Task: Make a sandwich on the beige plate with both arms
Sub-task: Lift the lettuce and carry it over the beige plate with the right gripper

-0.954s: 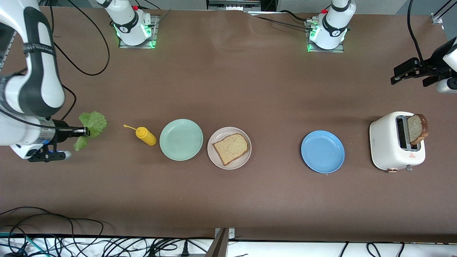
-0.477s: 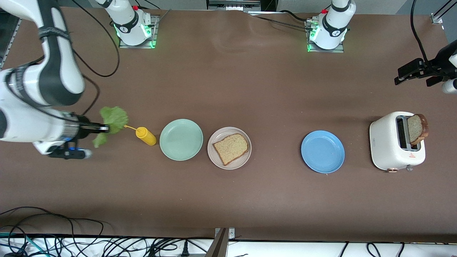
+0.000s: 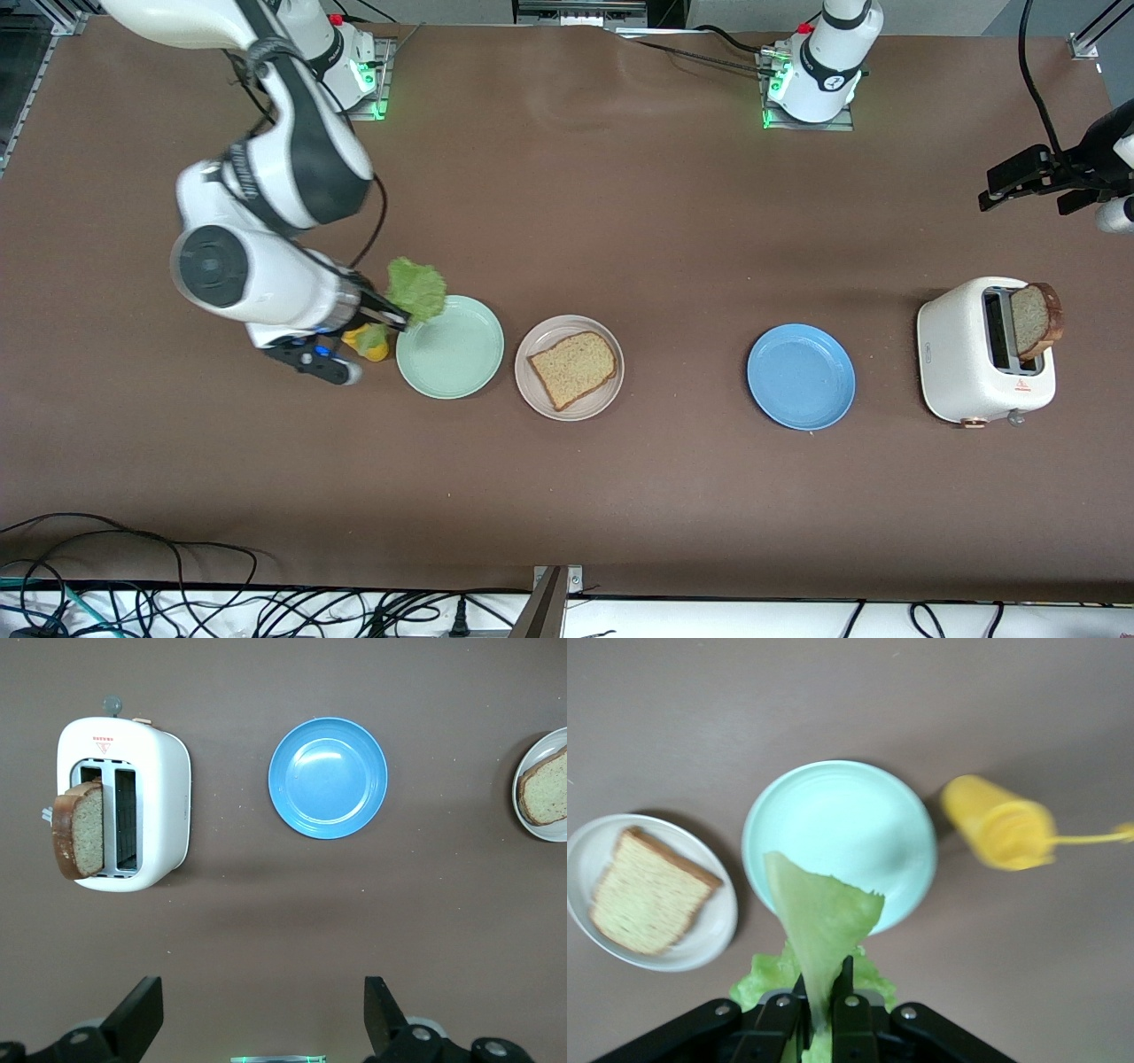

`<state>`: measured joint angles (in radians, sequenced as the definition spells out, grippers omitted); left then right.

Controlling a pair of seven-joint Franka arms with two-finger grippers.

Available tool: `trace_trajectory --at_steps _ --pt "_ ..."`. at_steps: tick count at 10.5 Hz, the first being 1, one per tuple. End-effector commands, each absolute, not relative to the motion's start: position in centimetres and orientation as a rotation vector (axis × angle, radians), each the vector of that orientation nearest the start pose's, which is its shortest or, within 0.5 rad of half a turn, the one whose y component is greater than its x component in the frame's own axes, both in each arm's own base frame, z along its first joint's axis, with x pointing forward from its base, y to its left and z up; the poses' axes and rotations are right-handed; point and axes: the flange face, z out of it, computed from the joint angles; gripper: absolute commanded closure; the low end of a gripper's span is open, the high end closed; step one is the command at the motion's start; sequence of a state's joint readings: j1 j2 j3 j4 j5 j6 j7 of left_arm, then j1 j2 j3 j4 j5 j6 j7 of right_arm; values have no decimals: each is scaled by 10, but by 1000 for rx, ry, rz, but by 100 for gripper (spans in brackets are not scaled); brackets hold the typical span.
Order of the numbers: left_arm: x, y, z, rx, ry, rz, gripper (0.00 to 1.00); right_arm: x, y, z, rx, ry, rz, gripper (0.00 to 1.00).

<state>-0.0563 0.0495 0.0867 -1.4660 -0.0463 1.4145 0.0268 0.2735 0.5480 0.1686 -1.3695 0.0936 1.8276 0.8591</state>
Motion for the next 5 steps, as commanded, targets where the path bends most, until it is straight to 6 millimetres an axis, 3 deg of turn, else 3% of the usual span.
trace_trajectory --at_steps 1,3,5 --pt "554 11 636 -3186 4 164 0 651 323 371 -2832 924 188 100" --pt "554 11 636 -3186 0 164 0 662 342 341 -2671 1036 155 100" --pt "554 11 636 -3186 -1 164 0 653 388 309 -2539 1125 124 100"
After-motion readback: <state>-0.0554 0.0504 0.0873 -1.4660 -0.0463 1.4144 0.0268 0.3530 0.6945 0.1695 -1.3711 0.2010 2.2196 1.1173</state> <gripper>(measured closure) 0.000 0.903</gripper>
